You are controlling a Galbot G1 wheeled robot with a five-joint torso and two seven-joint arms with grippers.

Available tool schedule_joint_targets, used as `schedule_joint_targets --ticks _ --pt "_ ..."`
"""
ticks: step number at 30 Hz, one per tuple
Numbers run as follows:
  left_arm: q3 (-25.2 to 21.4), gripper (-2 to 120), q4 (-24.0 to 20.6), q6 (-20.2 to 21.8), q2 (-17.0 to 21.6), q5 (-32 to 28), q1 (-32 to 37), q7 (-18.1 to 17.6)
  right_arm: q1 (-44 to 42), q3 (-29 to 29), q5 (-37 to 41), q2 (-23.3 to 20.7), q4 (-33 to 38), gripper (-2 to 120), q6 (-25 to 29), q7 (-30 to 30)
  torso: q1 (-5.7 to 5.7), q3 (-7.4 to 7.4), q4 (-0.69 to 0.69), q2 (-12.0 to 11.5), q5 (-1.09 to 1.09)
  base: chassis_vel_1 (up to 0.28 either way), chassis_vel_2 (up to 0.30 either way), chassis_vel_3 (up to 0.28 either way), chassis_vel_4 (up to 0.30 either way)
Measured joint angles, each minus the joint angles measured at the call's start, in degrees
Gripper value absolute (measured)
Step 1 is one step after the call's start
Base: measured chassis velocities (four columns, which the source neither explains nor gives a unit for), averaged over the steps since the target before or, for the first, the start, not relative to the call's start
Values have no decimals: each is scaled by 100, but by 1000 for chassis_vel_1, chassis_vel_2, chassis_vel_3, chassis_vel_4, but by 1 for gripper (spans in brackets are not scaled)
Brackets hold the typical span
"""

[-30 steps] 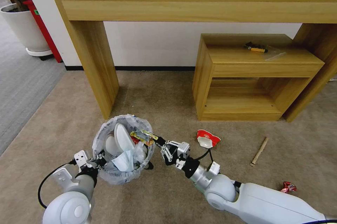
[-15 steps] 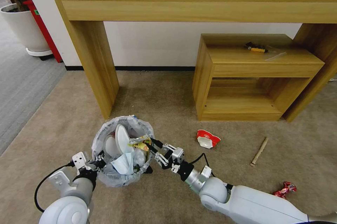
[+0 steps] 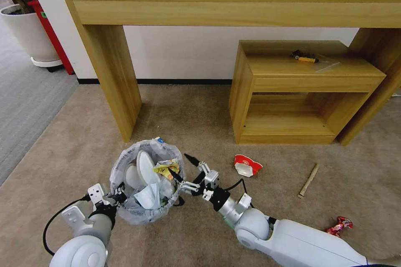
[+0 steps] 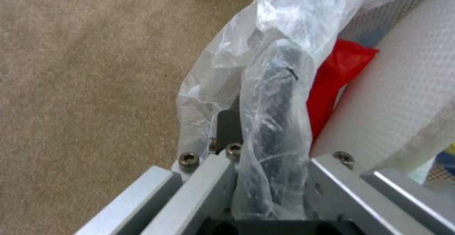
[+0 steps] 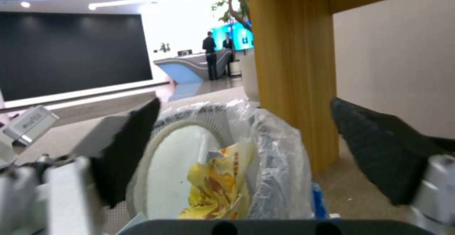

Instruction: Pick up the trash bin and place the garbage on the floor into it.

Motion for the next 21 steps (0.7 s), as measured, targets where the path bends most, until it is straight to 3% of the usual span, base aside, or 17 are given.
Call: schedule_joint_targets --ticks 6,12,18,21 --pt "-14 0 128 -1 -14 4 -45 -1 -163 303 -40 -91 176 100 -38 193 0 0 0 0 0 0 0 0 0" --pt "-174 0 141 -3 100 -52 -37 -21 -799 1334 72 -206 476 100 -427 1006 0 0 0 0 1 0 0 0 0" --pt "-245 0 117 -3 129 -76 -15 -22 -1122 1761 -25 -255 509 100 -528 1421 0 0 0 0 1 0 0 0 0" --pt "-325 0 69 -19 134 -90 19 -17 -1528 2197 -470 -323 390 100 -532 1795 0 0 0 0 0 0 0 0 0"
